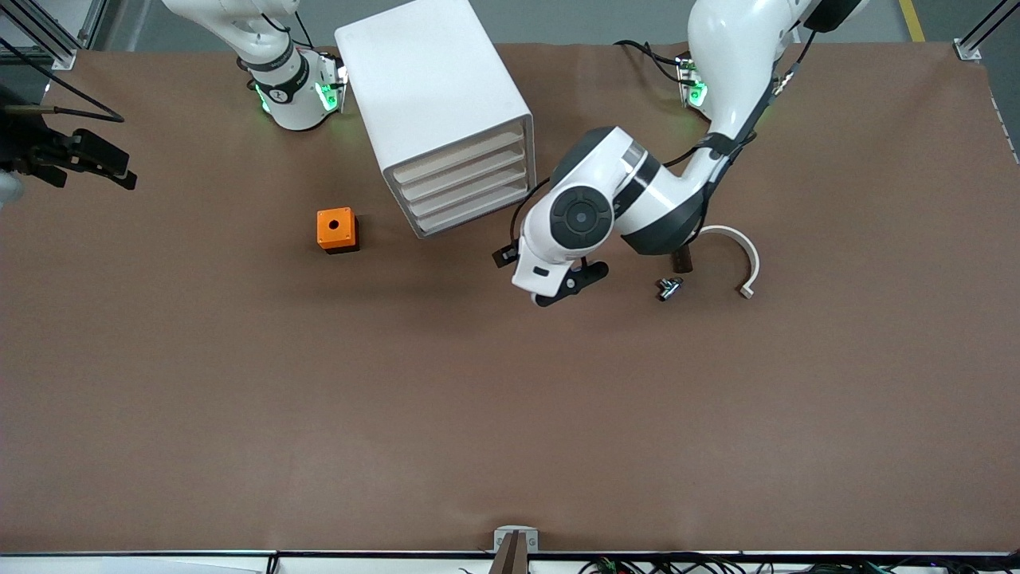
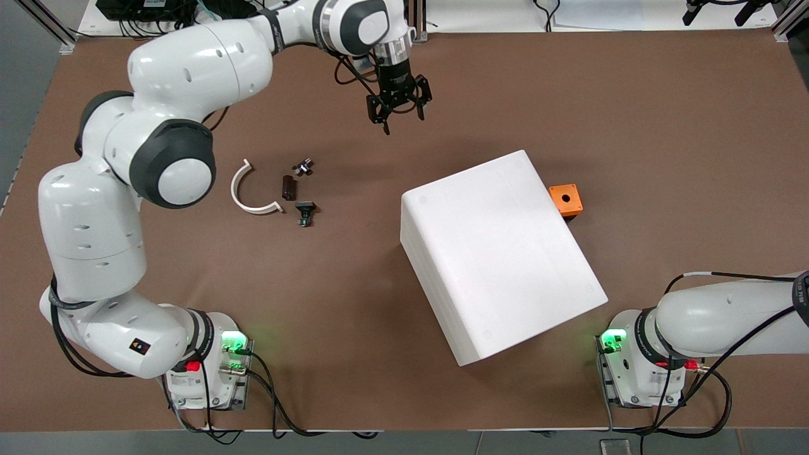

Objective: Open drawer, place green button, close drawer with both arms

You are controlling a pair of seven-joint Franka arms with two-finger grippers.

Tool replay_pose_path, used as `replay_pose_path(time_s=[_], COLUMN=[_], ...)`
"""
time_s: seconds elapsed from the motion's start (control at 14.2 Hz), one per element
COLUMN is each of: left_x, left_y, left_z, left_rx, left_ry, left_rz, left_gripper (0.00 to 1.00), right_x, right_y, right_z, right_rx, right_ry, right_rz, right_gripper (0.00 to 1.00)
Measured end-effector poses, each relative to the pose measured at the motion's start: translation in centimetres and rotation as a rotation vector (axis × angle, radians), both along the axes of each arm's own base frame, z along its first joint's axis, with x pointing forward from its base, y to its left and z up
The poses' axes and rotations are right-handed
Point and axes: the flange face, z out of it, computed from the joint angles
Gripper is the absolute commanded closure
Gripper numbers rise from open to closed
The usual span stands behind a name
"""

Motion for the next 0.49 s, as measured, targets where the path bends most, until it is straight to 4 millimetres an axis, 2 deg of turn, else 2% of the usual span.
replay_pose_path(time_s=[0.28,0.49], left_x=[1.3,2.8], left_y=[3.4,8.2], left_z=[4.5,8.7], left_rx=[0.002,-0.012], left_ry=[-0.018,-0.034], left_rz=[0.027,-0.019], left_gripper=[0.00,0.00], right_x=[0.0,0.0], right_y=[0.0,-0.1], right_z=[0.0,0.0], right_rx=[0.000,0.000], right_ry=[-0.002,-0.002], right_rz=[-0.001,-0.001], right_gripper=[0.00,0.00])
